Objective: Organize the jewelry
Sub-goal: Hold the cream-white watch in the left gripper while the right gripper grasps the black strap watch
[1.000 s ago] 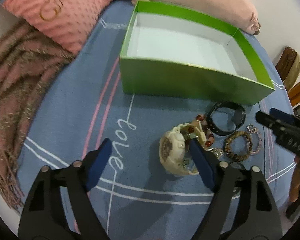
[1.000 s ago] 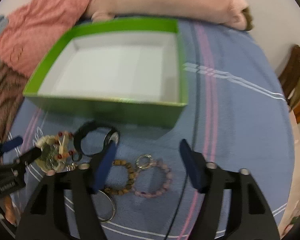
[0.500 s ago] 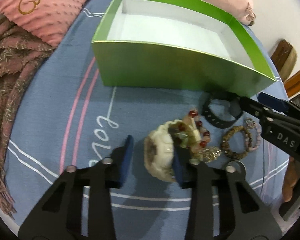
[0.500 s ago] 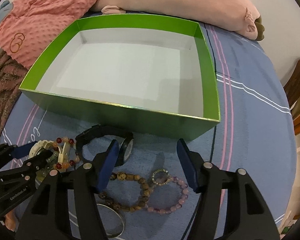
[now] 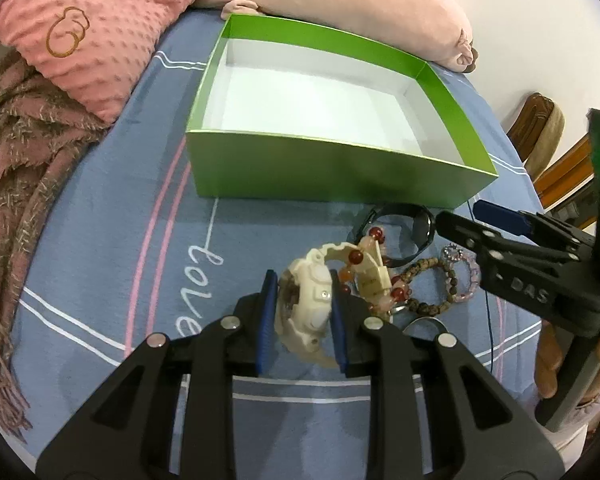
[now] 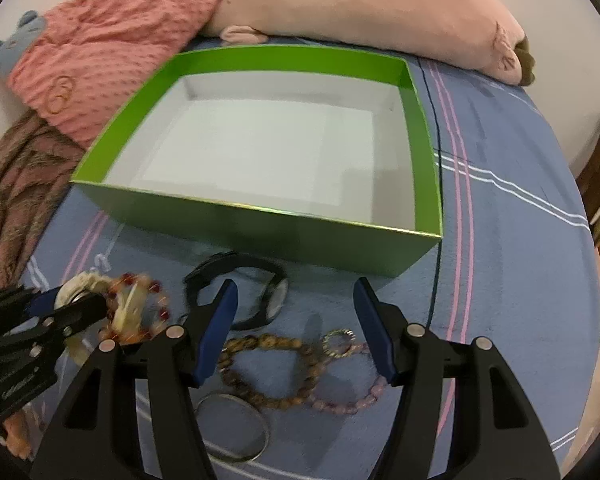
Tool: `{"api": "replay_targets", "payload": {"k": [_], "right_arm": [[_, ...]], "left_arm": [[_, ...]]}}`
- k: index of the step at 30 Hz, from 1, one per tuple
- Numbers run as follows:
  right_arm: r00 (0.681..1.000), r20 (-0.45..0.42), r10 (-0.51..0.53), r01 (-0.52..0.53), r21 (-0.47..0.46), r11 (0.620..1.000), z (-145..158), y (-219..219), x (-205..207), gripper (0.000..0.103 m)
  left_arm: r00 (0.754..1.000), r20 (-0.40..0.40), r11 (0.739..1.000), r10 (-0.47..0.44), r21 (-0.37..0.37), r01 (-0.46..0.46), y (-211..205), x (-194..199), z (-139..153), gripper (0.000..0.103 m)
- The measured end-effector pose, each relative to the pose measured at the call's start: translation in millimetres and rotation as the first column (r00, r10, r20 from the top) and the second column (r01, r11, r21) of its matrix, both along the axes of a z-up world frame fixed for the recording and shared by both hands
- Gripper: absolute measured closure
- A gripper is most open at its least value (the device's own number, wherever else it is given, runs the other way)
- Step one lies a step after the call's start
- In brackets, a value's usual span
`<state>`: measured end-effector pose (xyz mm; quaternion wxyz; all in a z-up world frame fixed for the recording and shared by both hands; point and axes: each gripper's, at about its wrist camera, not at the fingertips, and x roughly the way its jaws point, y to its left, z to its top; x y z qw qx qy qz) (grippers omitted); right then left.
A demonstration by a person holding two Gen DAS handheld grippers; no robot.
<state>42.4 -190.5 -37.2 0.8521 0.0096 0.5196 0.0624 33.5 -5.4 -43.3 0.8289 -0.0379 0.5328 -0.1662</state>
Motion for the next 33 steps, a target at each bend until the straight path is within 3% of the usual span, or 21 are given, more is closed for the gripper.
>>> {"api": "replay_targets", "payload": {"k": [4,6,7,12,16,21,28,29,32,33], "right_arm": [[0.998,-0.017,0.066,-0.065,0.023,0.998,-0.3,8.8,-5.3,0.042],[0.997,-0.031,0.078,-0.077,0.033,0.997,-1.8,10.9,-6.4,0.054],[0.995,-0.039,0.090,-0.088,0.054,0.995,-2.5,12.2,-6.7,0.054],[0.989,-0.065,0.130,-0.120,0.136,0.983,-5.5,15.6,-4.1,0.054],[0.980,-0.122,0.156,-0.119,0.269,0.956,-12.3,13.6,-0.7,0.054],[0.970,-0.154,0.190,-0.122,0.371,0.921,-18.1,12.8,1.4,0.054],[0.964,-0.151,0.219,-0.132,0.442,0.887,-21.1,14.0,1.8,0.054],[0.964,-0.140,0.227,-0.146,0.436,0.888,-19.9,17.1,0.3,0.059],[0.953,-0.137,0.269,-0.181,0.456,0.872,-21.7,22.6,-3.1,0.089],[0.952,-0.134,0.276,-0.189,0.453,0.871,-21.7,25.0,-4.2,0.094]], "left_arm": [[1.000,-0.023,1.000,0.007,0.003,-0.007,4.1,-3.3,-4.9,0.078],[0.999,-0.030,1.000,0.013,0.005,-0.013,5.1,-1.6,-9.3,0.078],[1.000,-0.027,1.000,0.005,-0.003,-0.005,8.6,-5.0,-9.3,0.078],[0.999,-0.021,0.998,-0.048,-0.043,0.047,8.1,-12.0,-4.3,0.078],[0.998,-0.020,0.996,-0.058,-0.074,0.057,12.5,-15.0,-1.5,0.078],[0.998,-0.016,0.993,-0.068,-0.099,0.066,15.3,-16.0,2.7,0.078],[0.998,-0.034,0.994,-0.048,-0.102,0.044,19.6,-11.3,-1.9,0.078],[0.998,-0.033,0.994,-0.047,-0.100,0.044,19.2,-11.9,-2.4,0.078],[0.998,-0.038,0.994,-0.051,-0.103,0.047,17.3,-11.4,-4.0,0.078],[0.998,-0.039,0.993,-0.053,-0.104,0.049,17.1,-11.5,-4.0,0.078]]}}
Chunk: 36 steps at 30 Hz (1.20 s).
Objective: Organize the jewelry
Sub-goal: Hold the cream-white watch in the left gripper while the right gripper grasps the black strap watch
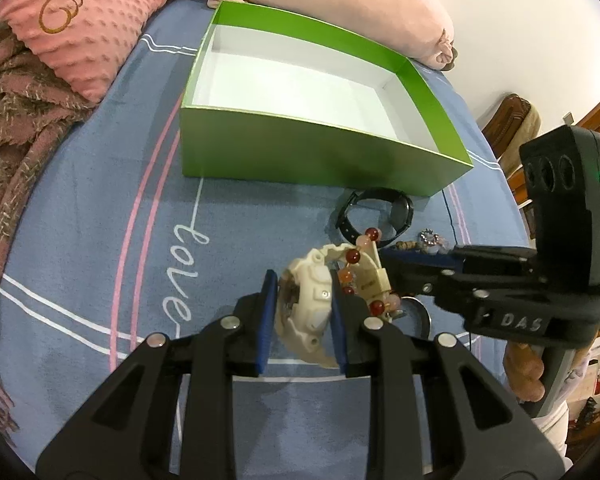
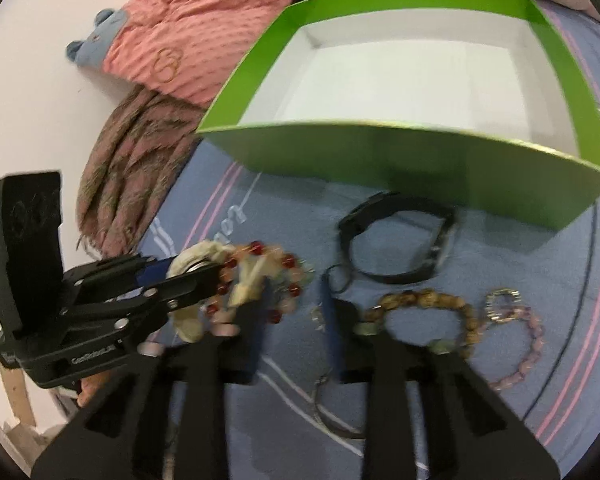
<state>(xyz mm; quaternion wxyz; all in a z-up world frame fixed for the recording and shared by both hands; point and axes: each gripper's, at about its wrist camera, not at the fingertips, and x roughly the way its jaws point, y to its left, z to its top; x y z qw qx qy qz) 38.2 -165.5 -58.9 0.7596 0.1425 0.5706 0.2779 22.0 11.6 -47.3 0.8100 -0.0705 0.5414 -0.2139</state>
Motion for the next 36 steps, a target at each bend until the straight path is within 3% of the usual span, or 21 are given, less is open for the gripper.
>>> {"api": "replay_targets", "payload": {"k": [4,15,17,21,24,30,36], "right_arm": [[0.999,0.049,-0.015,0.015,-0.011,1.000,4.0,-0.9,-4.1,0.102],[0.991,0.084,-0.102,0.109,-0.093,0.990,5.3,-19.1,0.8,0.101],[0.982,0.107,-0.153,0.166,-0.129,0.978,8.3,-26.0,2.7,0.094],[0.962,0.162,-0.220,0.255,-0.250,0.934,8.4,-33.7,7.6,0.065],[0.965,0.155,-0.212,0.247,-0.267,0.932,3.3,-32.1,10.9,0.065],[0.964,0.151,-0.221,0.259,-0.324,0.910,-3.2,-28.5,20.9,0.065],[0.967,0.131,-0.217,0.251,-0.362,0.898,-13.0,-25.7,28.6,0.065]], "left_arm": [[1.000,-0.002,1.000,-0.002,-0.005,0.002,-0.1,0.1,-0.4,0.078],[0.999,0.007,0.997,0.045,0.054,-0.046,6.4,1.9,-4.0,0.077],[0.998,0.017,0.996,0.056,0.064,-0.057,9.0,1.6,-2.2,0.077],[0.999,0.028,0.987,0.020,0.157,-0.024,-4.3,-1.8,-6.5,0.077],[1.000,0.017,0.984,-0.026,0.175,0.023,-12.2,-6.4,-8.6,0.077],[0.999,0.045,0.985,-0.008,0.175,0.000,-1.5,-6.9,-4.4,0.073],[0.999,-0.005,0.981,-0.041,0.188,0.042,-10.7,-7.9,-20.9,0.072]]}}
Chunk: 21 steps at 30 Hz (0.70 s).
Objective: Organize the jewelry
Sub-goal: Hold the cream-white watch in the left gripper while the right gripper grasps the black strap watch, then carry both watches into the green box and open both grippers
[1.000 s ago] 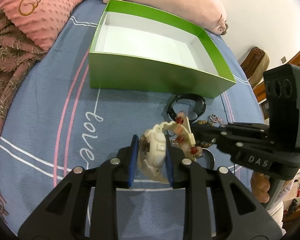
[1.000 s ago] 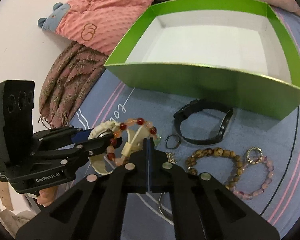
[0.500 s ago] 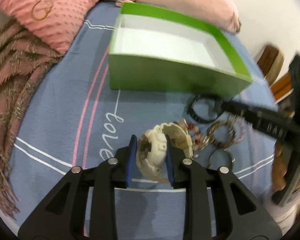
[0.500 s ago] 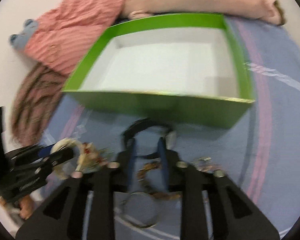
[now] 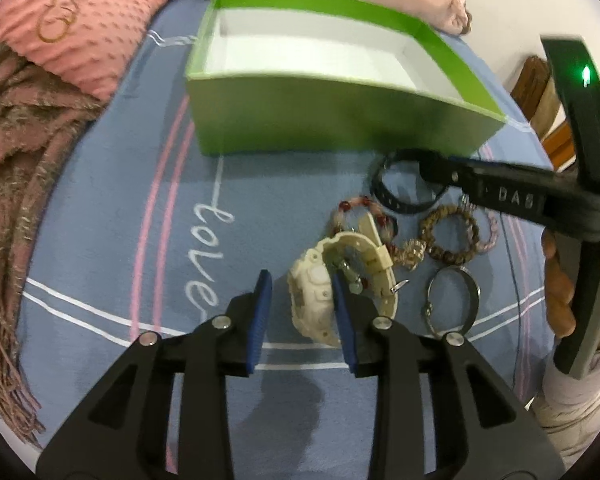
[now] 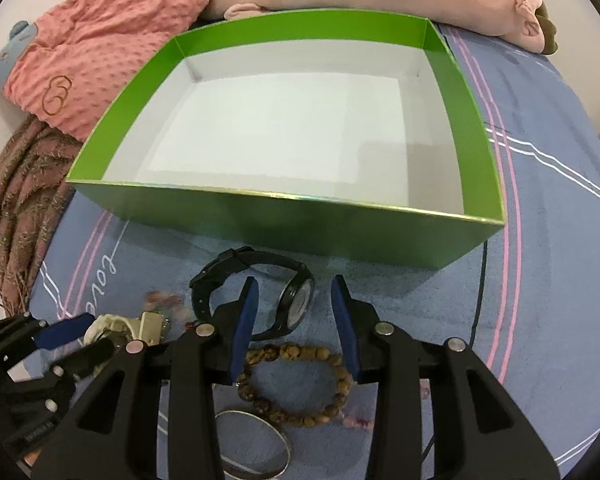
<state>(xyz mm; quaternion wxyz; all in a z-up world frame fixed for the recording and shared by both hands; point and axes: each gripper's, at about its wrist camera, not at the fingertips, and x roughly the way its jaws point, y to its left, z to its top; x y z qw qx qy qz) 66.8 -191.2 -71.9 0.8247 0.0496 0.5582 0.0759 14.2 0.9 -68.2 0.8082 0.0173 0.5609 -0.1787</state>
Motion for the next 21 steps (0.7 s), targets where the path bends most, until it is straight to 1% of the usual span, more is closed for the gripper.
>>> {"api": "replay_targets", "payload": {"k": [2,4,5,6,8,10,13,15,17,19,21], "right_arm": [[1.000,0.007,0.013,-0.012,-0.036,0.999,-1.3,5.2,0.1,0.065],[0.999,0.016,0.031,-0.030,-0.081,0.996,-3.1,12.2,-0.5,0.065],[0.999,0.020,0.046,-0.044,-0.093,0.995,-4.2,15.1,-1.7,0.067],[0.998,0.021,0.059,-0.056,-0.098,0.994,-5.1,17.3,-2.7,0.086],[0.997,0.030,0.078,-0.074,-0.110,0.991,-3.9,18.4,-5.9,0.095],[0.995,0.043,0.085,-0.081,-0.082,0.993,2.8,15.5,-9.9,0.095],[0.992,0.091,0.084,-0.076,-0.092,0.993,19.9,11.3,-15.6,0.095],[0.990,0.108,0.086,-0.076,-0.098,0.992,27.7,8.9,-17.4,0.095],[0.990,0.105,0.091,-0.078,-0.122,0.989,28.5,8.9,-17.8,0.095],[0.992,0.083,0.099,-0.088,-0.132,0.987,24.5,9.5,-20.8,0.095],[0.993,0.067,0.101,-0.093,-0.112,0.989,24.7,6.5,-26.6,0.095]], "left_arm": [[1.000,-0.012,1.000,-0.010,0.016,0.011,-6.3,0.6,-8.0,0.072],[1.000,0.000,1.000,-0.016,0.024,0.016,-9.5,-0.1,-8.3,0.078],[1.000,0.006,0.999,-0.017,0.032,0.017,-10.4,-0.7,-7.4,0.080],[1.000,0.017,0.999,-0.014,0.038,0.013,-10.8,-1.9,-5.7,0.085],[0.999,0.041,1.000,-0.012,0.021,0.011,-9.0,-6.7,2.7,0.086],[0.998,0.059,1.000,-0.007,0.007,0.006,-5.4,-9.3,11.2,0.086],[0.997,0.083,1.000,0.008,-0.004,-0.008,-0.2,-8.9,22.7,0.086],[0.996,0.089,1.000,0.017,-0.006,-0.017,2.3,-8.2,26.0,0.086],[0.996,0.083,1.000,0.015,0.001,-0.015,1.5,-7.7,26.0,0.086],[0.997,0.073,1.000,0.012,0.004,-0.012,0.4,-8.5,23.6,0.086],[0.997,0.077,1.000,0.007,0.000,-0.007,-2.4,-9.2,26.0,0.086]]}}
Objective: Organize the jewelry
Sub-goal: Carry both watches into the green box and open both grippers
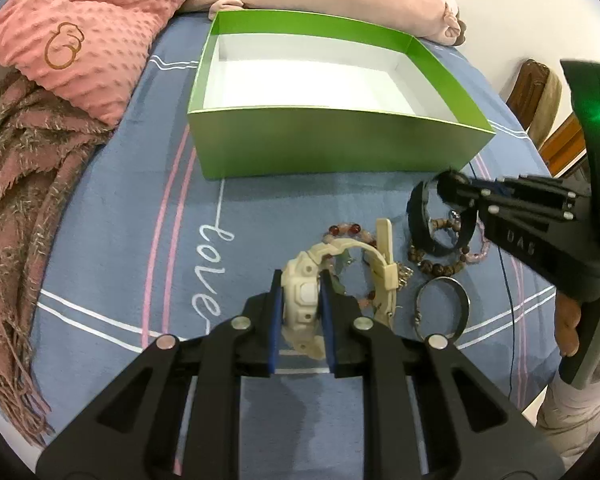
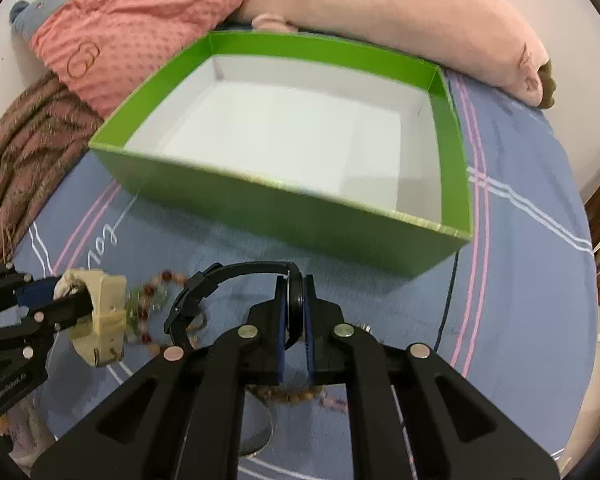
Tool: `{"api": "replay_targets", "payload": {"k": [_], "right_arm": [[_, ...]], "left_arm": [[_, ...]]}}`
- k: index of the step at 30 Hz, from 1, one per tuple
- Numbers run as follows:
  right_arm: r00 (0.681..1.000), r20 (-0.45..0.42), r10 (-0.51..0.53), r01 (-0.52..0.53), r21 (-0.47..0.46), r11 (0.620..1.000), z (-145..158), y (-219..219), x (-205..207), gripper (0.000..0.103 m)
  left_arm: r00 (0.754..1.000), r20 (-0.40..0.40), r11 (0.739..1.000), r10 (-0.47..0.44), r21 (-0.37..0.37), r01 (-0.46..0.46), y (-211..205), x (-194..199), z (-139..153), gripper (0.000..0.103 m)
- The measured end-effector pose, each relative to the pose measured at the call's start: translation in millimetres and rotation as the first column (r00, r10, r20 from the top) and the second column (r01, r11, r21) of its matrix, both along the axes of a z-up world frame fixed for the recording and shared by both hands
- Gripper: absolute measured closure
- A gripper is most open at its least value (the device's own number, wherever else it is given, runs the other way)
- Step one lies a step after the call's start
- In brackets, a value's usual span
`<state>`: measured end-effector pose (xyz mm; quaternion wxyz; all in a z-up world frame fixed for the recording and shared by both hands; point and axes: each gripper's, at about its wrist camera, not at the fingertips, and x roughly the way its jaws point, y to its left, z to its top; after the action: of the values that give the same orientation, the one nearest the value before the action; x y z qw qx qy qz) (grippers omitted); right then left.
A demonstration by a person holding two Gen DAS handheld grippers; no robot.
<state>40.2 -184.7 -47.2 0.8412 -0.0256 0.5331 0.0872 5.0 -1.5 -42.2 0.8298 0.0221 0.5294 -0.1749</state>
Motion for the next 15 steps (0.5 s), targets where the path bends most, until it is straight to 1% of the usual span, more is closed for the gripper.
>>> {"api": "replay_targets", "payload": {"k": [2,4,5,8,10,12,14,15], "right_arm": [[1.000,0.021,0.004,-0.004,0.019,1.000,12.1,-5.2,-9.1,0.095],[0.998,0.067,-0.003,0.000,0.033,0.999,30.9,-9.5,-14.7,0.095],[0.995,0.103,-0.012,0.007,0.043,0.999,45.7,-13.6,-16.0,0.095],[0.979,0.196,-0.057,0.047,0.058,0.997,80.4,-26.2,-13.5,0.095],[0.966,0.239,-0.093,0.077,0.078,0.994,99.1,-34.3,-3.0,0.095],[0.961,0.246,-0.128,0.104,0.108,0.989,107.7,-43.0,11.2,0.095],[0.959,0.234,-0.159,0.134,0.122,0.983,109.2,-50.9,30.2,0.095],[0.960,0.224,-0.165,0.143,0.113,0.983,107.0,-51.8,39.1,0.095]], "left_arm": [[1.000,0.027,1.000,-0.001,-0.002,0.001,1.0,-0.3,10.0,0.086],[0.997,0.072,1.000,0.006,-0.006,-0.006,1.5,3.0,25.4,0.086],[0.995,0.098,1.000,0.013,-0.012,-0.012,2.4,4.5,34.2,0.086],[0.979,0.200,0.999,0.034,-0.030,-0.029,3.1,15.0,67.3,0.086],[0.968,0.246,0.998,0.042,-0.062,-0.027,2.2,29.6,85.6,0.086],[0.965,0.256,0.997,0.056,-0.067,-0.040,-1.7,51.4,96.6,0.086],[0.964,0.256,0.997,0.071,-0.040,-0.063,-9.6,74.8,97.4,0.086],[0.964,0.253,0.997,0.082,-0.025,-0.078,-14.8,90.1,94.8,0.086]]}}
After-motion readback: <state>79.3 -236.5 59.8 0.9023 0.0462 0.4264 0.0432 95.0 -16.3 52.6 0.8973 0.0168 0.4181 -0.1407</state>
